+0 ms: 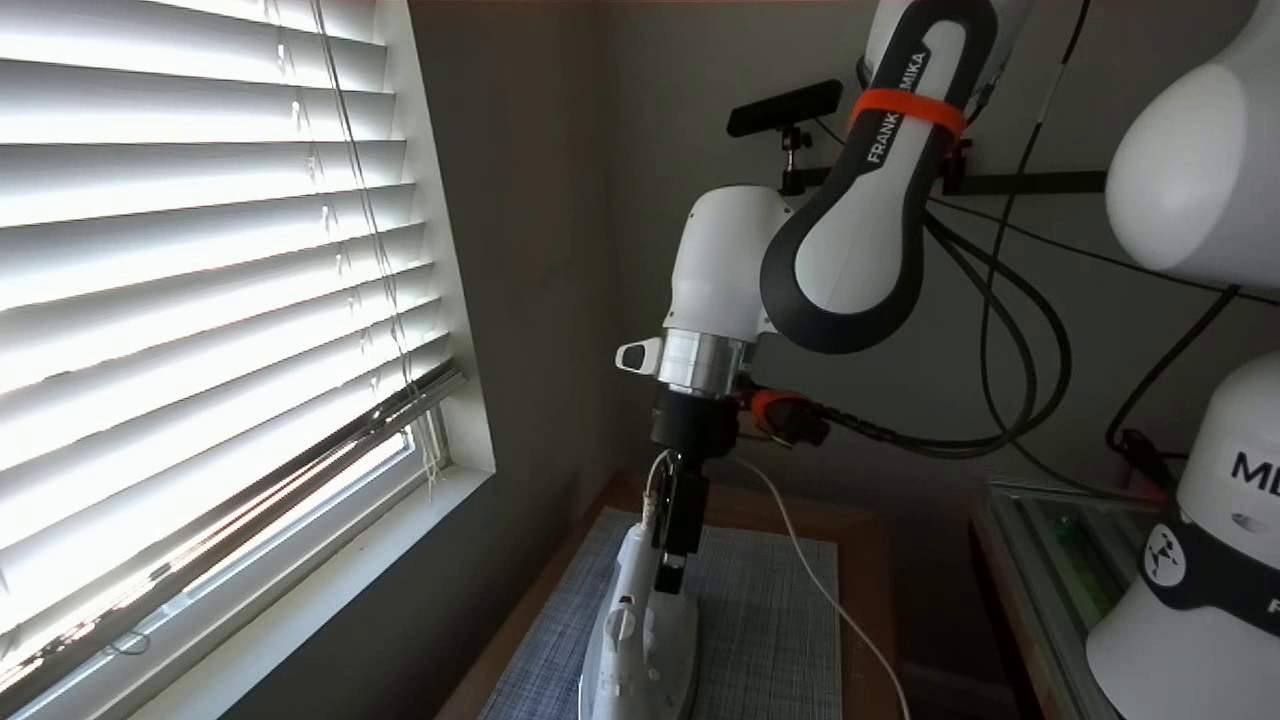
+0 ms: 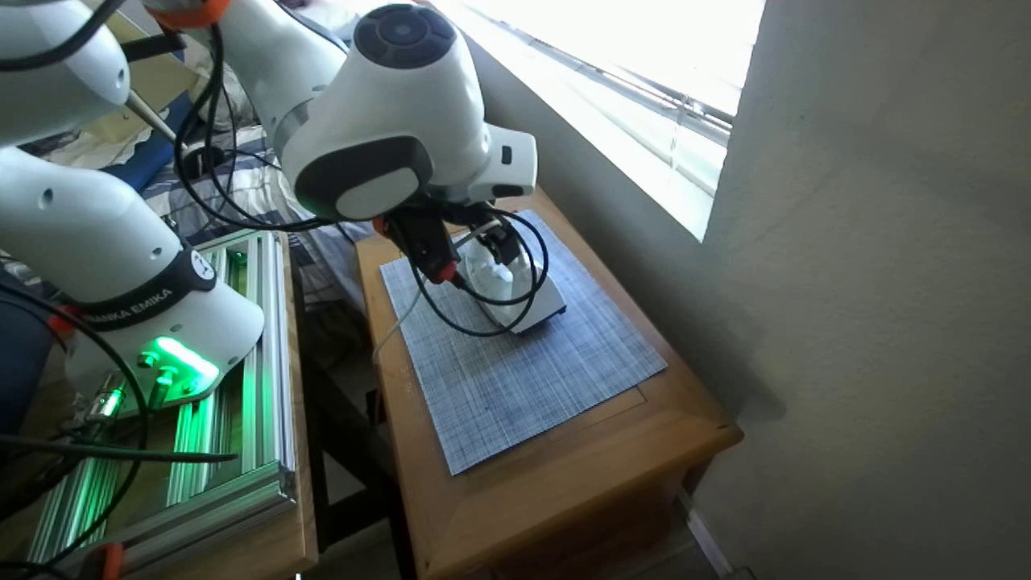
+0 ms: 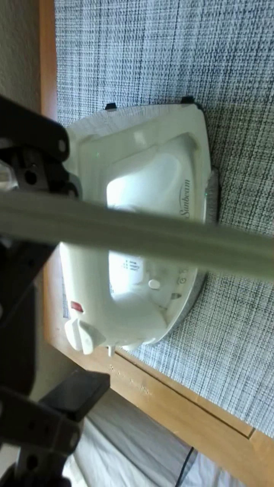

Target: Slightly move the iron

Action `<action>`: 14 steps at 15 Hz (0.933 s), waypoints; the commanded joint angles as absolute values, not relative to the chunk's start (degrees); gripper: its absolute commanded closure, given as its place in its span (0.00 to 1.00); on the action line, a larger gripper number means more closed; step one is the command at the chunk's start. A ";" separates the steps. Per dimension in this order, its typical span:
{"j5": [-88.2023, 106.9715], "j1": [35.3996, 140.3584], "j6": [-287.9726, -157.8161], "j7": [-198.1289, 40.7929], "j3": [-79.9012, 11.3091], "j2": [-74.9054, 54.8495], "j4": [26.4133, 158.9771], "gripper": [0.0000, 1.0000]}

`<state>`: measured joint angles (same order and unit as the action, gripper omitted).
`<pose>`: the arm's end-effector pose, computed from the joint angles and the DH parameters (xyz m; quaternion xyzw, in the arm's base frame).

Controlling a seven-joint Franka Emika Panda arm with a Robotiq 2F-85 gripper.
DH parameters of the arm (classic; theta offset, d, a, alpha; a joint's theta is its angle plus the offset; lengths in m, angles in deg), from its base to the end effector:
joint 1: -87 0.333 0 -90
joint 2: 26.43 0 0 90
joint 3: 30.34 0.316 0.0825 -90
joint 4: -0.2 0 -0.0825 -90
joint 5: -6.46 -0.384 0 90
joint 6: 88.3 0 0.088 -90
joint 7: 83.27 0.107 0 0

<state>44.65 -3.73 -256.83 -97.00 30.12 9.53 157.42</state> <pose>0.3683 -0.0785 0.1570 -0.9661 -0.1496 -0.1054 0.1823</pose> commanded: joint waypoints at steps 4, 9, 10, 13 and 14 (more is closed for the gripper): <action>46.40 -16.81 -248.08 -96.91 43.86 11.46 157.48 0.00; 45.94 -24.09 -241.01 -97.66 52.52 13.57 157.51 0.00; 45.84 -25.44 -239.38 -98.31 53.92 14.57 157.51 0.00; 44.65 -23.64 -240.74 -97.44 52.73 12.18 157.52 0.00; 44.65 -23.96 -240.59 -97.57 52.92 12.46 157.52 0.00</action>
